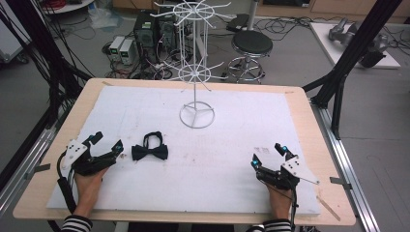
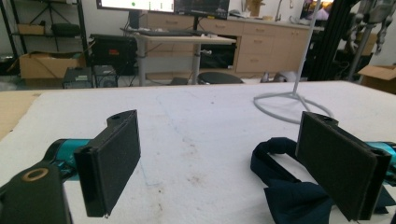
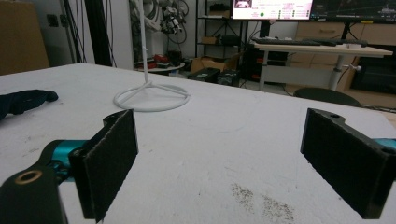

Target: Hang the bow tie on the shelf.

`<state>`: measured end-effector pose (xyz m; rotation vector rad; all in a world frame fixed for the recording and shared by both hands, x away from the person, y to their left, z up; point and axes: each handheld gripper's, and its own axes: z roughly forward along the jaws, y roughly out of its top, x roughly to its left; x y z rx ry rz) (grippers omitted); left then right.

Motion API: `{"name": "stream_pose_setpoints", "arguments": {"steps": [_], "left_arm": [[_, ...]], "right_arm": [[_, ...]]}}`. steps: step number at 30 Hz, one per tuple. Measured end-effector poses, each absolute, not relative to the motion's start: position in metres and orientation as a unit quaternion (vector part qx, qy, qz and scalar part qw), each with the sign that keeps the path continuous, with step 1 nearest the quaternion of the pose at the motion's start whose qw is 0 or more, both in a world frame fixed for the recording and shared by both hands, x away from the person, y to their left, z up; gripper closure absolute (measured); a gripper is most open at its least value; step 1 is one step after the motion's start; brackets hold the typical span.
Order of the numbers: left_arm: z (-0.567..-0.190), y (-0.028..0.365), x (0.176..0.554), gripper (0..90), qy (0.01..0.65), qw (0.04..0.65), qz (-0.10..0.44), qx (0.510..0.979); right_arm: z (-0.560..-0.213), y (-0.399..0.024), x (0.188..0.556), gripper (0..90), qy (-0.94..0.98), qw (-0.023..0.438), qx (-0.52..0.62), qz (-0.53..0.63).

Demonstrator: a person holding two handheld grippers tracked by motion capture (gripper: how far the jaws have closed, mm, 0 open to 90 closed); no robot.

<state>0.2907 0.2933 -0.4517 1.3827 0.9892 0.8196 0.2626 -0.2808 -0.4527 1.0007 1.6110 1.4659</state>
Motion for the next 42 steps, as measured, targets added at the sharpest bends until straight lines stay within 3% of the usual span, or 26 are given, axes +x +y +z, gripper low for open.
{"name": "stream_pose_setpoints", "arguments": {"steps": [11, 25, 33, 42], "left_arm": [[-0.445, 0.294, 0.296, 14.5, 0.429, 0.563, 0.351, 0.613], [-0.402, 0.292, 0.314, 14.5, 0.426, 0.532, 0.322, 0.657], [-0.388, 0.274, 0.327, 14.6, 0.435, 0.488, 0.314, 0.688], [-0.384, 0.249, 0.344, 14.7, 0.460, 0.450, 0.268, 0.718]], "right_arm": [[-0.453, -0.281, 0.263, 10.2, 0.628, 0.365, 0.388, 0.567], [-0.453, -0.281, 0.263, 10.2, 0.628, 0.360, 0.391, 0.568], [-0.453, -0.281, 0.263, 10.2, 0.627, 0.362, 0.390, 0.569], [-0.453, -0.280, 0.263, 10.2, 0.628, 0.361, 0.392, 0.567]]}}
